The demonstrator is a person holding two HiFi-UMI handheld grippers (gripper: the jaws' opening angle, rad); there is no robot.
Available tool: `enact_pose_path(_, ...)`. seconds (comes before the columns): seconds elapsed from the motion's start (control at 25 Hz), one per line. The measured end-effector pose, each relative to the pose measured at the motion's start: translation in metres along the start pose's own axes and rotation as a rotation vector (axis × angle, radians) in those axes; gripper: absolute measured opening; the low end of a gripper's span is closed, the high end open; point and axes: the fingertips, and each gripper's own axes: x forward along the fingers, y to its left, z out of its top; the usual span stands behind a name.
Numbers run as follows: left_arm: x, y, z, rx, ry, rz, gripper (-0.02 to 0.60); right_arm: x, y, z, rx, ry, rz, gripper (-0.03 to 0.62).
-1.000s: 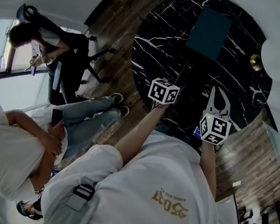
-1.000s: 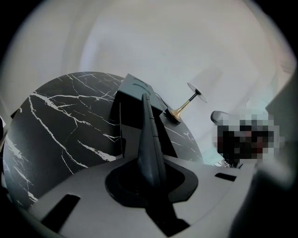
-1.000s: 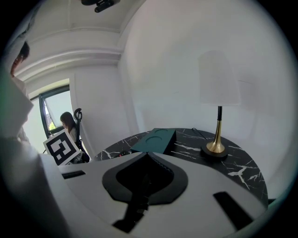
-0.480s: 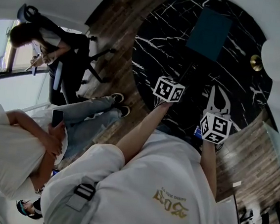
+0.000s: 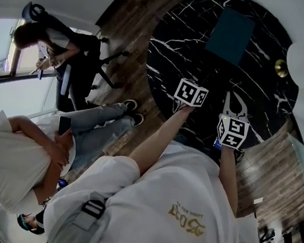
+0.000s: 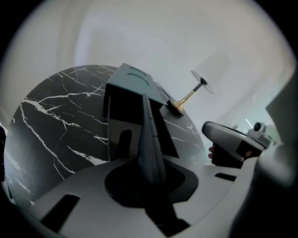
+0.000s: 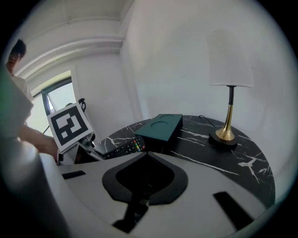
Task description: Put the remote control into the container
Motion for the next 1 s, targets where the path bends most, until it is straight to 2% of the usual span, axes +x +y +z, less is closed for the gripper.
enact_pose_path(0.2, 0.0, 0.001, 0.001, -0.007, 0.001, 0.002, 0.054, 0.011, 0.006, -0.012, -0.007, 0.043, 0.02, 0.009)
enact_pose_path(0.48, 0.0, 0.0, 0.0, 0.001, 0.01, -0.004, 0.054, 0.025, 0.012, -0.035, 0.017, 0.154, 0.079, 0.009)
enact_pose_path(0.68, 0.002, -0.002, -0.001, 0.007, 0.036, -0.006, 0.055, 0.028, 0.016, -0.039, 0.033, 0.175, 0.095, 0.009)
enact_pose_path(0.92, 0.005, -0.011, -0.001, 0.001, 0.064, -0.037, 0.144, 0.026, 0.017, -0.037, 0.046, 0.172, 0.101, 0.009)
enact_pose_path(1.0, 0.006, -0.014, -0.002, 0.003, 0.074, -0.049, 0.156, 0.025, 0.016, -0.036, 0.053, 0.168, 0.099, 0.009)
